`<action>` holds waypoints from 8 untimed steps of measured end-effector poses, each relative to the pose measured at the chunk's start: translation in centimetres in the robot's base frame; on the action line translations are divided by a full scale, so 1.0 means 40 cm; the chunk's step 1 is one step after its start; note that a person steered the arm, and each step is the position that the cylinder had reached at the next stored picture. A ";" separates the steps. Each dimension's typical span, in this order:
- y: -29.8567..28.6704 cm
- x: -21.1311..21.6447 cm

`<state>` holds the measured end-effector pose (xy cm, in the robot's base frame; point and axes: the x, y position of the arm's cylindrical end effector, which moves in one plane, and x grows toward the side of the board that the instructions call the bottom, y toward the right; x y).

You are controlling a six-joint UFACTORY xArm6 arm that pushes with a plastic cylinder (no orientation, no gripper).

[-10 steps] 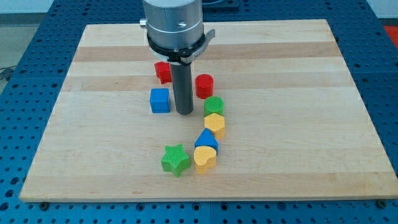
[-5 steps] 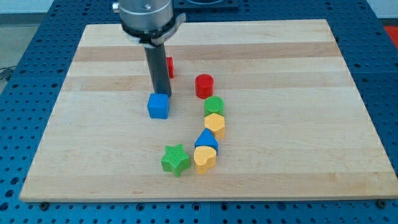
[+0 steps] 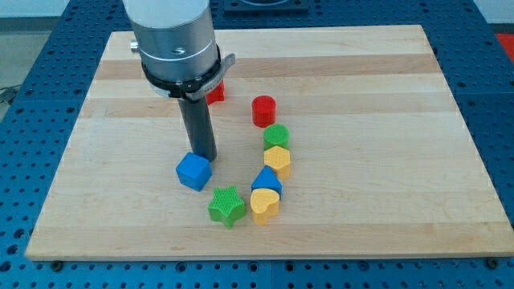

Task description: Push the blue block towards the top left of the green star

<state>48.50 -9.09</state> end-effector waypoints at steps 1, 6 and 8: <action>0.000 0.011; -0.064 -0.057; -0.126 -0.031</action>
<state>47.25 -14.15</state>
